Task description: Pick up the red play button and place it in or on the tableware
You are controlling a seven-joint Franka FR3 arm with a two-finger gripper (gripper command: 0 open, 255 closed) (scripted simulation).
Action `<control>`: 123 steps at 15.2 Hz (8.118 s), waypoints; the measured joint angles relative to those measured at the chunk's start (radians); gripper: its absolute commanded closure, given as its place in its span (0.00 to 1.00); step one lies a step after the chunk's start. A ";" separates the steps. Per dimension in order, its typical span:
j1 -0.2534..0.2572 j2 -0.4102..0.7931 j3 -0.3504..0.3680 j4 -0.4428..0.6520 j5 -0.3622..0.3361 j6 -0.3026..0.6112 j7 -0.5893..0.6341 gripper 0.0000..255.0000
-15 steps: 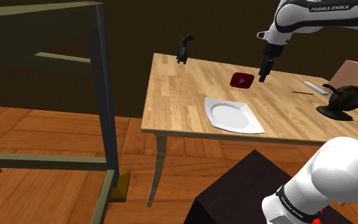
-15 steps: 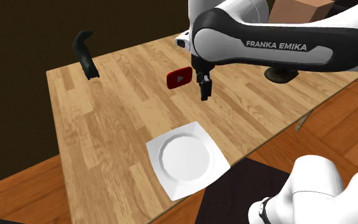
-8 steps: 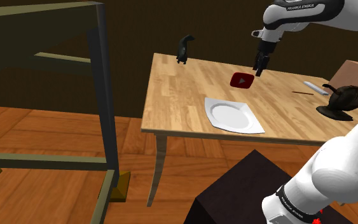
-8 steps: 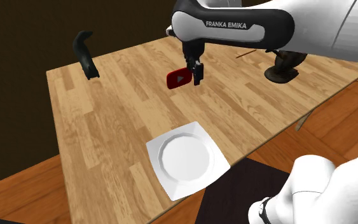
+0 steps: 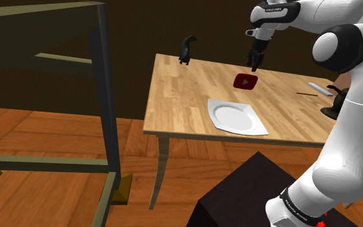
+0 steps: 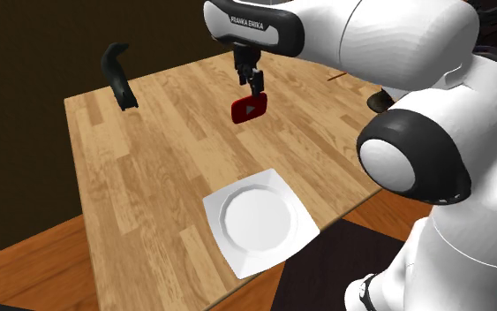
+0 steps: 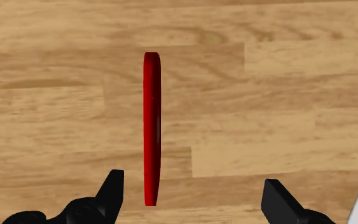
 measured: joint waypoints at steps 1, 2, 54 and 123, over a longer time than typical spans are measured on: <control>-0.021 0.047 0.005 0.058 0.024 -0.017 -0.034 0.00; -0.044 0.094 0.011 0.116 0.047 -0.033 -0.061 0.00; 0.092 -0.147 0.027 -0.022 -0.074 -0.109 0.054 1.00; 0.299 -0.818 0.407 -0.764 -0.211 -0.038 0.671 0.00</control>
